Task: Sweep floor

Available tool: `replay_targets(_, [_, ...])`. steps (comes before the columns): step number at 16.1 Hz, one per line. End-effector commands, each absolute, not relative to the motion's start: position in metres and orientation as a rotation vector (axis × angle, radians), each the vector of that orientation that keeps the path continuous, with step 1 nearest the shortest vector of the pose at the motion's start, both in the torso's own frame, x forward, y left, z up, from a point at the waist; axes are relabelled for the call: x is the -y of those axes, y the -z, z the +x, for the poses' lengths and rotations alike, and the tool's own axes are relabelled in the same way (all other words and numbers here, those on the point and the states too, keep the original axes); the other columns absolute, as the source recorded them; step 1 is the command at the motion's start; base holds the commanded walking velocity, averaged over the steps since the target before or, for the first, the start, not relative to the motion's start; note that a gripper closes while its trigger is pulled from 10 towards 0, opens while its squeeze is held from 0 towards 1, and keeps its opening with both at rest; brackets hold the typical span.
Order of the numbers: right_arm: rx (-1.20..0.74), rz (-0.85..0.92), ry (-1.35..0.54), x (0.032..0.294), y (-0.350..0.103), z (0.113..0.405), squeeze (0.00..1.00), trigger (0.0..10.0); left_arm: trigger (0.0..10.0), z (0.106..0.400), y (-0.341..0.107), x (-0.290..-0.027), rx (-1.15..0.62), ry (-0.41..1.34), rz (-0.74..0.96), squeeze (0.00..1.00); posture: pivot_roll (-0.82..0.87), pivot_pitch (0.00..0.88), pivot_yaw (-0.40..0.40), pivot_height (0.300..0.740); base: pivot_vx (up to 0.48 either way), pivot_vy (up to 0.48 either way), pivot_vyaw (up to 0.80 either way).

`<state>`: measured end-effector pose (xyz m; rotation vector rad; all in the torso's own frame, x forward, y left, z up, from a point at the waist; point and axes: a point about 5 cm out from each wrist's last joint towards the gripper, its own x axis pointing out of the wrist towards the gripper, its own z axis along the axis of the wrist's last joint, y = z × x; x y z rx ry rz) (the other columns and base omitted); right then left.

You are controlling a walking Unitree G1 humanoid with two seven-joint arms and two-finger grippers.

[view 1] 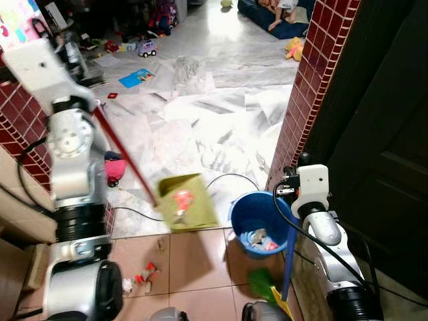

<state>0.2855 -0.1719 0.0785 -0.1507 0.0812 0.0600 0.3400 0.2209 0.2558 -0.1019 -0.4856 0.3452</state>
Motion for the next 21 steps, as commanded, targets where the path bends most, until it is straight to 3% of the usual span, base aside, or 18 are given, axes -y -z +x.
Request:
replay_targets(1, [-0.056,-0.171,-0.082,0.169,-0.084,0.288,0.0,10.0,10.0,0.334,-0.273,-0.226,0.565,-0.371,-0.125,0.0,-0.11,0.0,0.062,0.74,0.0,0.0,0.0])
replay_targets(4, [-0.058,-0.172,-0.088,0.168,-0.084,0.289,0.0,10.0,10.0,0.335,-0.289,-0.223,0.628,-0.352,-0.174,0.0,-0.1,0.0,0.055,0.74,0.0,0.0,0.0])
replay_targets(8, [-0.061,-0.171,-0.095,0.165,-0.082,0.29,0.0,10.0,10.0,0.344,-0.311,-0.196,0.698,-0.276,-0.26,0.0,-0.11,0.0,0.06,0.74,0.0,0.0,0.0])
replay_targets(11, [-0.059,-0.171,-0.097,0.163,-0.082,0.29,0.0,10.0,10.0,0.35,-0.311,-0.162,0.709,-0.175,-0.254,0.0,-0.12,0.0,0.066,0.74,0.0,0.0,0.0])
replay_targets(14, [-0.056,-0.17,-0.093,0.161,-0.083,0.29,0.0,10.0,10.0,0.348,-0.3,-0.112,0.75,-0.027,-0.123,0.0,-0.13,0.0,0.073,0.74,0.0,0.0,0.0])
replay_targets(17, [-0.051,-0.166,-0.091,0.158,-0.083,0.29,0.0,10.0,10.0,0.35,-0.285,-0.076,0.717,0.069,-0.136,0.0,-0.15,0.0,0.09,0.74,0.0,0.0,0.0])
replay_targets(21, [-0.047,-0.161,-0.082,0.156,-0.083,0.289,0.0,10.0,10.0,0.345,-0.271,-0.043,0.705,0.177,-0.129,0.0,-0.15,0.0,0.107,0.74,0.0,0.0,0.0])
